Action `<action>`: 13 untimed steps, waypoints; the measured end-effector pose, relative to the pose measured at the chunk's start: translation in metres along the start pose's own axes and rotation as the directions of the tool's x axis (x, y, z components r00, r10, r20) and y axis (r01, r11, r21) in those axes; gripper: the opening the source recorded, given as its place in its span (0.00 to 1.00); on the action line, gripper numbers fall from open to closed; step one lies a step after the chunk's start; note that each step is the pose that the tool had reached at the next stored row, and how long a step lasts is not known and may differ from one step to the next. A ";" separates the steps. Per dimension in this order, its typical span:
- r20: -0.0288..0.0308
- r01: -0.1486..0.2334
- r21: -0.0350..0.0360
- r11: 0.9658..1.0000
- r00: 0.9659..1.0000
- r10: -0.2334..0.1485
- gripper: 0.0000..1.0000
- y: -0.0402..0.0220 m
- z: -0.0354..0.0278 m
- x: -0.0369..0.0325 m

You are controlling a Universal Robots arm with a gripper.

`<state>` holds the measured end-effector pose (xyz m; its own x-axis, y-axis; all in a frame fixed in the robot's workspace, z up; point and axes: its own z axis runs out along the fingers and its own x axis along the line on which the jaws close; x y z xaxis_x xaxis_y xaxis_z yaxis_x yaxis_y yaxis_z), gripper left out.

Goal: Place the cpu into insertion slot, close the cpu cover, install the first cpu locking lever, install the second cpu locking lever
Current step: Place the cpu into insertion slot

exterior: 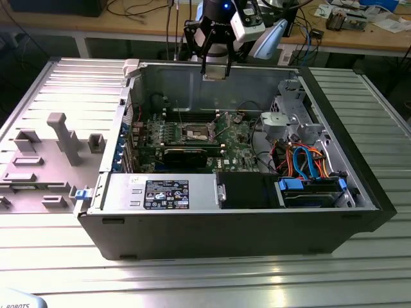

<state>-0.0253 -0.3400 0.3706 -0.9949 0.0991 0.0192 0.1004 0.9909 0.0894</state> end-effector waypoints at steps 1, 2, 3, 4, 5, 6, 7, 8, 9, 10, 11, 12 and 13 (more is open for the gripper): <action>0.001 -0.011 0.000 1.000 1.000 0.011 0.54 0.0000 0.0001 0.0000; 0.002 -0.027 0.000 1.000 1.000 0.027 0.54 0.0000 0.0002 0.0000; 0.003 -0.041 -0.001 0.999 0.999 0.041 0.54 0.0000 0.0002 0.0000; 0.005 -0.054 -0.001 0.999 0.999 0.054 0.54 -0.0001 0.0003 0.0000; 0.006 -0.068 -0.001 0.998 0.998 0.068 0.54 -0.0001 0.0005 0.0000; 0.007 -0.083 -0.002 0.997 0.997 0.083 0.54 -0.0001 0.0006 0.0000; 0.008 -0.092 -0.002 0.996 0.996 0.092 0.54 -0.0001 0.0007 0.0000; 0.008 -0.095 -0.002 0.995 0.995 0.095 0.54 -0.0001 0.0007 0.0000; 0.008 -0.095 -0.002 0.995 0.995 0.095 0.54 -0.0001 0.0007 0.0000; 0.008 -0.096 -0.002 0.995 0.995 0.096 0.54 -0.0001 0.0007 0.0000; 0.009 -0.097 -0.002 0.995 0.995 0.097 0.54 -0.0001 0.0007 0.0000; 0.009 -0.097 -0.002 0.995 0.995 0.097 0.54 -0.0001 0.0007 0.0000; 0.009 -0.097 -0.002 0.995 0.995 0.097 0.54 -0.0001 0.0007 0.0000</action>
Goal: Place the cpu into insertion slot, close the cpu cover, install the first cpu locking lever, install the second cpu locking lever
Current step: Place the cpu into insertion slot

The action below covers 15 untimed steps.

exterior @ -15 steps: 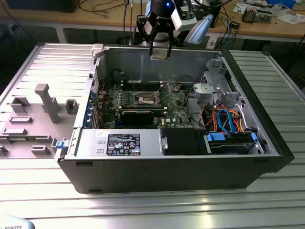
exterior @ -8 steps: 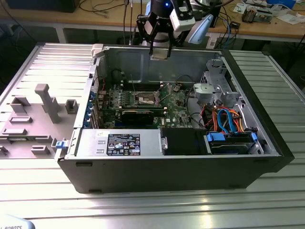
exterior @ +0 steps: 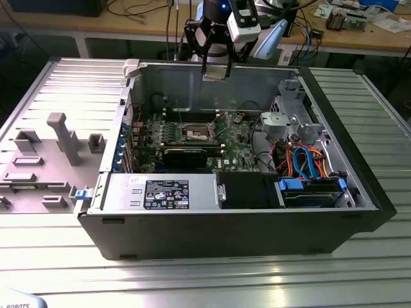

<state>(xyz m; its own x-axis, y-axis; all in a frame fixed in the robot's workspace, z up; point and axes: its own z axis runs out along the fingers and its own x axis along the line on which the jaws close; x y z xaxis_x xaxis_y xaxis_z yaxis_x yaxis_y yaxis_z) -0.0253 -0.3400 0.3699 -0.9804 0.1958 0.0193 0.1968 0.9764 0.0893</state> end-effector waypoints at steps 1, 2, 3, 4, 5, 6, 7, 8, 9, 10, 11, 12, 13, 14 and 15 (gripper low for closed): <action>0.000 0.000 0.000 1.000 1.000 0.000 0.54 0.0000 0.0000 0.0000; 0.000 0.000 0.000 1.000 1.000 0.000 0.54 0.0000 0.0000 0.0000; 0.000 0.000 0.000 1.000 1.000 0.000 0.54 0.0000 0.0000 0.0000; 0.000 0.000 0.000 1.000 1.000 0.000 0.54 0.0000 0.0000 0.0000; 0.000 -0.001 0.000 1.000 1.000 0.001 0.54 0.0000 0.0000 0.0000; 0.000 -0.001 0.000 1.000 1.000 0.001 0.54 0.0000 0.0000 0.0000; 0.000 -0.002 0.000 1.000 1.000 0.002 0.54 0.0000 0.0000 0.0000; 0.000 -0.003 0.000 1.000 1.000 0.003 0.54 0.0000 0.0000 0.0000; 0.000 -0.003 0.000 1.000 1.000 0.003 0.54 0.0000 0.0000 0.0000; 0.001 -0.009 0.000 1.000 1.000 0.009 0.54 0.0000 0.0000 0.0000; 0.002 -0.020 0.000 1.000 1.000 0.020 0.54 0.0000 0.0000 0.0000; 0.003 -0.029 0.000 1.000 1.000 0.029 0.54 0.0000 0.0001 0.0000; 0.004 -0.038 0.000 0.999 0.999 0.038 0.54 0.0000 0.0002 0.0000; 0.005 -0.052 0.000 0.999 0.999 0.052 0.54 -0.0001 0.0003 0.0000; 0.006 -0.062 0.000 0.998 0.998 0.062 0.54 -0.0001 0.0004 0.0000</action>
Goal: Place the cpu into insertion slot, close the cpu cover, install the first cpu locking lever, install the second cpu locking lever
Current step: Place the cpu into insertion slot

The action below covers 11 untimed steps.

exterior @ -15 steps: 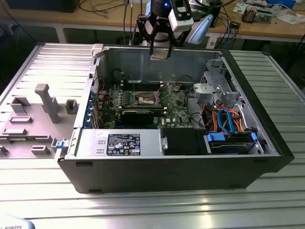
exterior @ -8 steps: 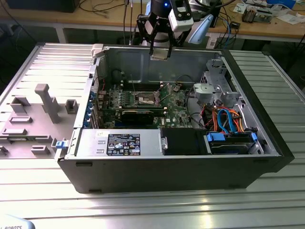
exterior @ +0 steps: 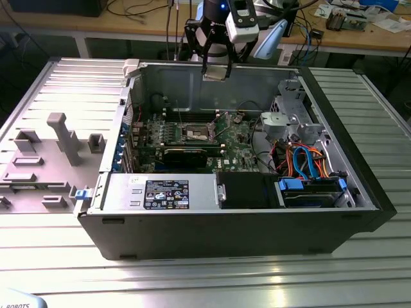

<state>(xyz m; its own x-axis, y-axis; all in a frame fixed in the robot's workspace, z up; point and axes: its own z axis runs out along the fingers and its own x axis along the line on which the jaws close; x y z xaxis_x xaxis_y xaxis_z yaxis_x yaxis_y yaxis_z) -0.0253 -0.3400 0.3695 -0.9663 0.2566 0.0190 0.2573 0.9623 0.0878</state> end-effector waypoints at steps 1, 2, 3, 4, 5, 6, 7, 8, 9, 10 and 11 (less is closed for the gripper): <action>0.002 -0.020 0.000 1.000 1.000 0.020 0.54 0.0000 0.0002 0.0000; 0.003 -0.033 0.000 0.999 0.999 0.033 0.54 0.0000 0.0002 0.0000; 0.004 -0.039 0.000 0.999 0.999 0.039 0.54 0.0000 0.0002 0.0000; 0.004 -0.041 0.000 0.999 0.999 0.041 0.54 0.0000 0.0002 -0.0001; 0.004 -0.041 0.000 0.999 0.999 0.041 0.54 0.0000 0.0003 0.0000; 0.004 -0.042 0.000 0.999 0.999 0.042 0.54 0.0000 0.0002 0.0000; 0.004 -0.043 0.000 0.999 0.999 0.043 0.54 0.0000 0.0003 0.0000; 0.004 -0.043 0.000 0.999 0.999 0.043 0.54 0.0000 0.0003 0.0000; 0.004 -0.043 0.000 0.999 0.999 0.043 0.54 0.0000 0.0003 0.0000; 0.004 -0.043 0.000 0.999 0.999 0.043 0.54 0.0000 0.0003 0.0000; 0.004 -0.043 0.000 0.999 0.999 0.043 0.54 0.0000 0.0003 0.0000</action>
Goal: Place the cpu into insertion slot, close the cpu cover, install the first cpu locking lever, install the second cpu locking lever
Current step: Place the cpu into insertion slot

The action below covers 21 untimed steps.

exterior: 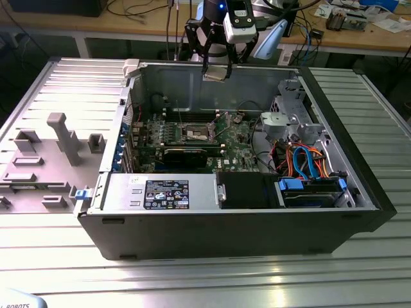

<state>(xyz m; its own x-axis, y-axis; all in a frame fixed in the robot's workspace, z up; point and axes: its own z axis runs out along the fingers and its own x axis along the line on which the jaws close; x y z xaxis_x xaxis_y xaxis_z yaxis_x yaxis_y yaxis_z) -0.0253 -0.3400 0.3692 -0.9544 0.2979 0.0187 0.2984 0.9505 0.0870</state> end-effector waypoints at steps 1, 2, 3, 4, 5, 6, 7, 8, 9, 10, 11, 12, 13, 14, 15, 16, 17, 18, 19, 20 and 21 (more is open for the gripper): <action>0.000 0.000 0.000 1.000 1.000 0.000 0.54 0.0000 0.0000 0.0000; 0.000 0.000 0.000 1.000 1.000 0.000 0.54 0.0000 0.0000 0.0000; 0.000 0.000 0.000 1.000 1.000 0.000 0.54 0.0000 0.0000 0.0000; 0.000 0.000 0.000 1.000 1.000 0.000 0.54 0.0000 0.0000 0.0000; 0.000 0.000 0.000 1.000 1.000 0.000 0.54 0.0000 0.0000 0.0000; 0.000 0.000 0.000 1.000 1.000 0.000 0.54 0.0000 0.0000 0.0000; 0.000 -0.001 0.000 1.000 1.000 0.001 0.54 0.0000 0.0000 0.0000; 0.000 -0.004 0.000 1.000 1.000 0.004 0.54 0.0000 0.0000 0.0000; 0.001 -0.008 0.000 1.000 1.000 0.008 0.54 0.0000 0.0000 0.0000; 0.001 -0.014 0.000 1.000 1.000 0.014 0.54 0.0000 0.0000 0.0000; 0.002 -0.023 -0.001 1.000 1.000 0.023 0.54 0.0000 0.0000 0.0000; 0.003 -0.031 -0.001 1.000 1.000 0.031 0.54 0.0000 0.0000 0.0000; 0.004 -0.047 -0.001 0.999 0.999 0.047 0.54 0.0000 0.0000 0.0000; 0.005 -0.056 -0.001 0.998 0.998 0.056 0.54 0.0000 0.0001 0.0000; 0.006 -0.065 -0.001 0.998 0.998 0.065 0.54 0.0000 0.0001 0.0000; 0.006 -0.072 -0.002 0.997 0.997 0.072 0.54 0.0000 0.0001 0.0000; 0.007 -0.076 -0.002 0.997 0.997 0.076 0.54 0.0000 0.0001 0.0000; 0.007 -0.076 -0.002 0.997 0.997 0.076 0.54 0.0000 0.0001 0.0000; 0.007 -0.076 -0.002 0.997 0.997 0.076 0.54 0.0000 0.0000 0.0000; 0.007 -0.077 -0.002 0.997 0.997 0.077 0.54 0.0000 0.0000 0.0000; 0.007 -0.077 -0.002 0.997 0.997 0.077 0.54 0.0000 0.0000 0.0000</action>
<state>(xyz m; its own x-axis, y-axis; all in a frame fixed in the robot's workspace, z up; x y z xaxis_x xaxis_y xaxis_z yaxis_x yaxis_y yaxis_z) -0.0253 -0.3400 0.3692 -0.9287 0.3704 0.0188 0.3706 0.9247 0.0870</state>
